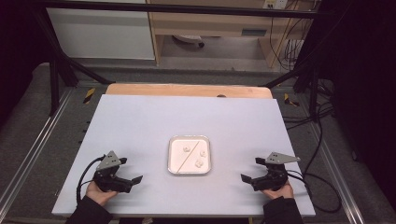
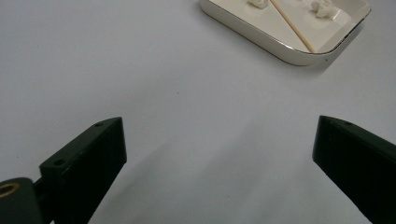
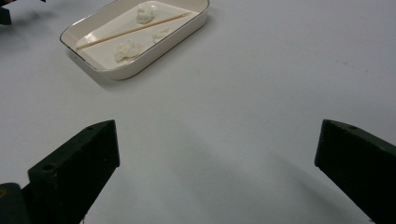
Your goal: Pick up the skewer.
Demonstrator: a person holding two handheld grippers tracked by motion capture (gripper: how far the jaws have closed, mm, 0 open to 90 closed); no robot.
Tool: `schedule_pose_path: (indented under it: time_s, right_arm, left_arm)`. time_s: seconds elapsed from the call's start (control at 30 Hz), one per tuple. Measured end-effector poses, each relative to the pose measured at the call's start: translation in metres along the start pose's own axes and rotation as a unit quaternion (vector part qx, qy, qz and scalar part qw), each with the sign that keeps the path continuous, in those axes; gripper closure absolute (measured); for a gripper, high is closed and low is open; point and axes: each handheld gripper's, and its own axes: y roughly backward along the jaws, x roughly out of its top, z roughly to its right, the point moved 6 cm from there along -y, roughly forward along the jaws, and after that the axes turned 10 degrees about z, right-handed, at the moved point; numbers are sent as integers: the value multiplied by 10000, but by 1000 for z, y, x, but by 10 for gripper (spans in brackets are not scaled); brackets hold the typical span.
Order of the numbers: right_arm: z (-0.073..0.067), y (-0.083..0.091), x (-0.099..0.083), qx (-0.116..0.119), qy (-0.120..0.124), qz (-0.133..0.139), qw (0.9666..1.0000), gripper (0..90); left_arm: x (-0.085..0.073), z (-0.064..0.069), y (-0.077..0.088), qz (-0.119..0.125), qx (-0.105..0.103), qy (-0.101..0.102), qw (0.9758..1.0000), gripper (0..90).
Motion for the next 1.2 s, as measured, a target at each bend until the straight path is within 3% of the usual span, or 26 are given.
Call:
schedule_pose_path:
  time_s: [1.2]
  right_arm:
    - [0, 1, 1, -6, 46, 31, 10000, 7]
  left_arm:
    - [11, 9, -8, -46, 21, -52, 10000, 30]
